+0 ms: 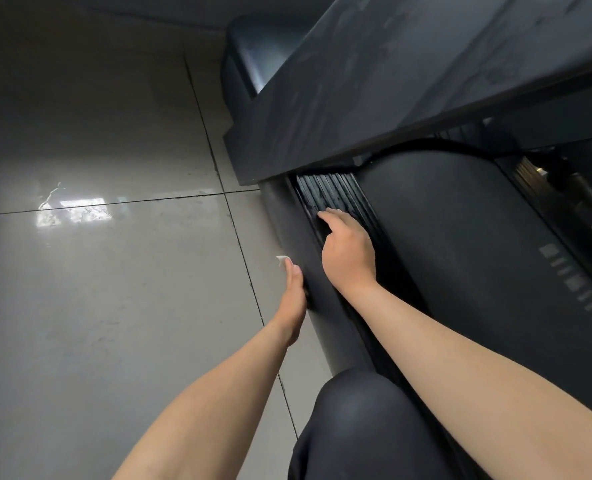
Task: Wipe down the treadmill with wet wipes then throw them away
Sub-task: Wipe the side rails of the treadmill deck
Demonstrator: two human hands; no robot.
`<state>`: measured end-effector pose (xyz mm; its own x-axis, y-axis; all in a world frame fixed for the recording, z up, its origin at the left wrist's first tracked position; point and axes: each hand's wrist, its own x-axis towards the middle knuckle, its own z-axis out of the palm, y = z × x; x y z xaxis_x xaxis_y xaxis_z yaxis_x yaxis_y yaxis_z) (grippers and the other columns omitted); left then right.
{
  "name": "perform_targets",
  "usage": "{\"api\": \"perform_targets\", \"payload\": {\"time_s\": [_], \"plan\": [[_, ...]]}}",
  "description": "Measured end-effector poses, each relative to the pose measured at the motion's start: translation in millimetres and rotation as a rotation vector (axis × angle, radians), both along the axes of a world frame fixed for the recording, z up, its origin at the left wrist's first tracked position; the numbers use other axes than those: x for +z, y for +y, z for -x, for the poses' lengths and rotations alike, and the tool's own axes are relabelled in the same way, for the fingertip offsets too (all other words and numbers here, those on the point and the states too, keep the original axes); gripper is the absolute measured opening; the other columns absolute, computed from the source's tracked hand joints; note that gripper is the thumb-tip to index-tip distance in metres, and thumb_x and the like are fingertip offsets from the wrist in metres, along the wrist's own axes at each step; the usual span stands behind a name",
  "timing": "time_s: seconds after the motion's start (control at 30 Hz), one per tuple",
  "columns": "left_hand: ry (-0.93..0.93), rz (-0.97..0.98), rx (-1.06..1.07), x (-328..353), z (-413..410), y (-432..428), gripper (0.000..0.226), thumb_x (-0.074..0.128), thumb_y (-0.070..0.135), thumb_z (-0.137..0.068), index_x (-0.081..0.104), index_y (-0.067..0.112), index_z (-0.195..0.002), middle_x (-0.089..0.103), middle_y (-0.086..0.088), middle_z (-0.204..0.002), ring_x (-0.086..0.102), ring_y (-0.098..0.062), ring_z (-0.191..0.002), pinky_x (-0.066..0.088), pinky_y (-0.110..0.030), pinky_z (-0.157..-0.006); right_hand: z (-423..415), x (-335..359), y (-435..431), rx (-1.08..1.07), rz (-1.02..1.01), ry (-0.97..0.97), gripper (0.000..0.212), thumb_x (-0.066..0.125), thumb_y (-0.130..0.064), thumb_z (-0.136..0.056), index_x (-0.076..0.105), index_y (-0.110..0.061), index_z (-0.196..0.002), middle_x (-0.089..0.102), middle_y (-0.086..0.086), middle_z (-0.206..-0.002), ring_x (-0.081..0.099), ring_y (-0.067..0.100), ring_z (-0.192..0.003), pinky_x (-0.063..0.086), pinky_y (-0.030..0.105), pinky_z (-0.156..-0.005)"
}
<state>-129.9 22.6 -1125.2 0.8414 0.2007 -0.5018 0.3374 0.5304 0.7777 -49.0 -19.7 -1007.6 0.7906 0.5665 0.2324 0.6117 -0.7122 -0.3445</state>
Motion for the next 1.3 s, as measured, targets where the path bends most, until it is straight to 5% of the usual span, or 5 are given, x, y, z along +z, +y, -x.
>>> {"api": "perform_targets", "payload": {"time_s": [0.47, 0.6, 0.73, 1.0, 1.3], "plan": [[-0.001, -0.087, 0.112, 30, -50, 69, 0.108, 0.016, 0.1, -0.064, 0.002, 0.049, -0.158, 0.013, 0.011, -0.167, 0.018, -0.014, -0.152, 0.018, -0.046, -0.125, 1, 4, 2, -0.033, -0.006, 0.026, 0.047, 0.043, 0.001, -0.093, 0.061, -0.01, -0.135, 0.059, 0.005, -0.14, 0.05, 0.022, -0.133, 0.041, 0.041, -0.111], [-0.059, -0.208, 0.116, 46, -33, 45, 0.016, 0.015, 0.055, -0.107, 0.031, 0.053, -0.108, 0.031, 0.034, -0.117, 0.038, 0.018, -0.112, 0.032, -0.01, -0.097, 1, 4, 2, -0.037, -0.006, 0.026, 0.046, 0.044, -0.001, -0.093, 0.062, -0.011, -0.135, 0.059, 0.004, -0.14, 0.05, 0.022, -0.133, 0.043, 0.042, -0.109], [-0.194, -0.393, 0.173, 47, -16, 15, 0.052, 0.016, 0.045, -0.108, 0.006, 0.035, -0.157, 0.006, 0.025, -0.16, 0.002, 0.023, -0.14, 0.003, -0.012, -0.114, 1, 3, 2, -0.042, -0.013, 0.044, 0.048, 0.043, 0.001, -0.092, 0.062, -0.011, -0.134, 0.058, 0.005, -0.142, 0.048, 0.022, -0.135, 0.04, 0.041, -0.111], [-0.294, -0.712, -0.011, 9, 20, -20, 0.059, 0.025, 0.043, -0.109, -0.004, 0.04, -0.16, -0.018, 0.016, -0.167, -0.023, -0.006, -0.152, -0.006, -0.039, -0.127, 1, 1, 1, -0.033, -0.031, 0.049, 0.047, 0.043, 0.001, -0.093, 0.062, -0.01, -0.134, 0.058, 0.006, -0.142, 0.048, 0.024, -0.136, 0.04, 0.043, -0.112], [-0.11, -0.117, 0.056, 9, 15, -17, 0.06, 0.018, 0.056, -0.107, -0.014, 0.043, -0.157, -0.012, 0.021, -0.165, 0.001, -0.006, -0.155, 0.005, -0.031, -0.125, 2, 0, 1, -0.003, 0.004, -0.009, 0.046, 0.046, 0.004, -0.09, 0.062, -0.004, -0.132, 0.06, 0.012, -0.137, 0.052, 0.03, -0.131, 0.041, 0.044, -0.11]]}}
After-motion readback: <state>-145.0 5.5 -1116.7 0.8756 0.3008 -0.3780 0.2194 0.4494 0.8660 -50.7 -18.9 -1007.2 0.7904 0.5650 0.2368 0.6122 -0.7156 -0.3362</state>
